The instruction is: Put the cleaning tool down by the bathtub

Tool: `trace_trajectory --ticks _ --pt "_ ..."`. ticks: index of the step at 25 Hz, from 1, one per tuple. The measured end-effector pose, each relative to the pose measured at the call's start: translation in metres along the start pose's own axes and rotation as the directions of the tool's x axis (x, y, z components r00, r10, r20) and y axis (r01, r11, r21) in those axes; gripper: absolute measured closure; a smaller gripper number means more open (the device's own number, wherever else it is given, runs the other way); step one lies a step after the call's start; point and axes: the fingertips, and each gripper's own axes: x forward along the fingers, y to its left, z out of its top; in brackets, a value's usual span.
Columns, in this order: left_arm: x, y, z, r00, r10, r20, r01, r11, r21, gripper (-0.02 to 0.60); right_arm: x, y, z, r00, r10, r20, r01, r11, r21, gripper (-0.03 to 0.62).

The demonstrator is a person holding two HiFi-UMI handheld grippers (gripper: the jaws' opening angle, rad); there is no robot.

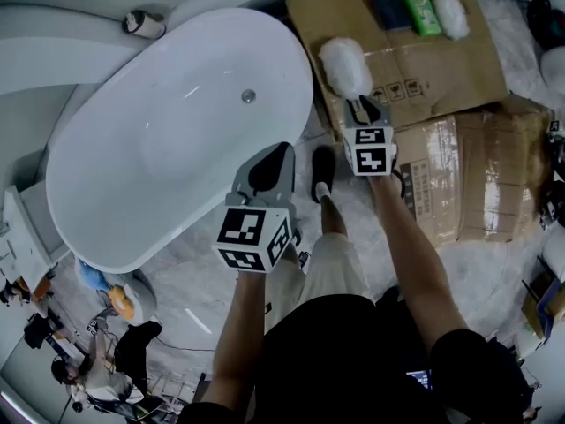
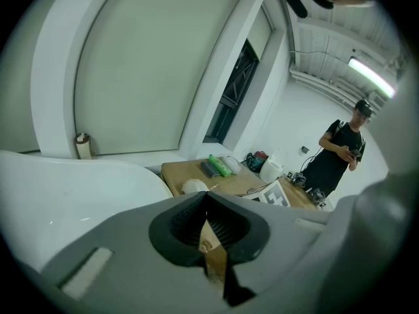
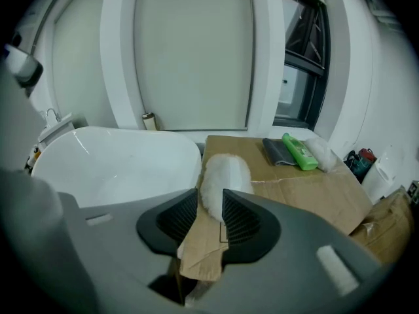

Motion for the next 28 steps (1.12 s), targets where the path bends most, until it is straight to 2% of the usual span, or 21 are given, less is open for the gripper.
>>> trace_trajectory --ticks 6,12,18,28 --pt "-0.041 0.000 -0.010 1.000 -0.010 0.027 0.010 1.000 0.022 0.581 -0.047 0.034 -0.014 1.000 -0.008 0.008 0.008 1.000 -0.015 0.493" --pt "-0.086 -0.015 -0.023 0.997 -0.074 0.024 0.072 0.993 0.094 0.581 -0.098 0.077 -0.009 0.999 -0.013 0.051 0.015 0.999 -0.042 0.493" --pt "-0.129 -0.026 -0.044 0.992 -0.120 0.028 0.116 0.984 0.135 0.581 -0.152 0.120 -0.008 0.995 -0.008 0.099 0.014 0.998 -0.061 0.493" --pt "-0.211 -0.033 -0.078 0.989 -0.145 0.042 0.138 0.982 0.125 0.581 -0.250 0.198 -0.012 0.982 0.036 0.184 -0.023 0.997 -0.070 0.499"
